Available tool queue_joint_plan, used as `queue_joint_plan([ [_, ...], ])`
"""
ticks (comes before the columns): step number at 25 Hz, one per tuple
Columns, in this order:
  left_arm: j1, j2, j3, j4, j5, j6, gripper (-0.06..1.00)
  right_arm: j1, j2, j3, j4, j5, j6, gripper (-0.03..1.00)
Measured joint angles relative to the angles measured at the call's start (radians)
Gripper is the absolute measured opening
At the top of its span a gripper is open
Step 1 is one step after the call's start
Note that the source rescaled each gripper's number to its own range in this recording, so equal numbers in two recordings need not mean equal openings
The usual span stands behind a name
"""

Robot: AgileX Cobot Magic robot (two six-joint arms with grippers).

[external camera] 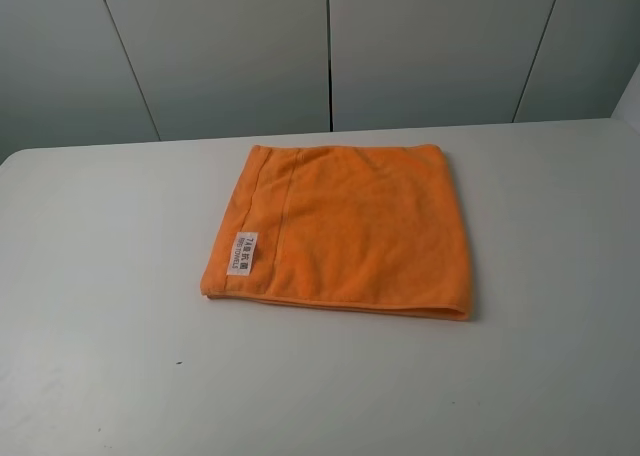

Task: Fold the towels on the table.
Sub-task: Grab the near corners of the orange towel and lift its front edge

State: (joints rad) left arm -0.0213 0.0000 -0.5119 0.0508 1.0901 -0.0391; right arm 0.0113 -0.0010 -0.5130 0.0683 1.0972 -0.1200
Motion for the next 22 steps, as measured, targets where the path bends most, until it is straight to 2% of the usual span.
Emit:
queue_joint_plan([
  [22, 0.0, 0.0, 0.0, 0.0, 0.0, 0.0, 1.0, 0.0, 0.0, 0.0, 0.0, 0.0, 0.0, 1.0],
])
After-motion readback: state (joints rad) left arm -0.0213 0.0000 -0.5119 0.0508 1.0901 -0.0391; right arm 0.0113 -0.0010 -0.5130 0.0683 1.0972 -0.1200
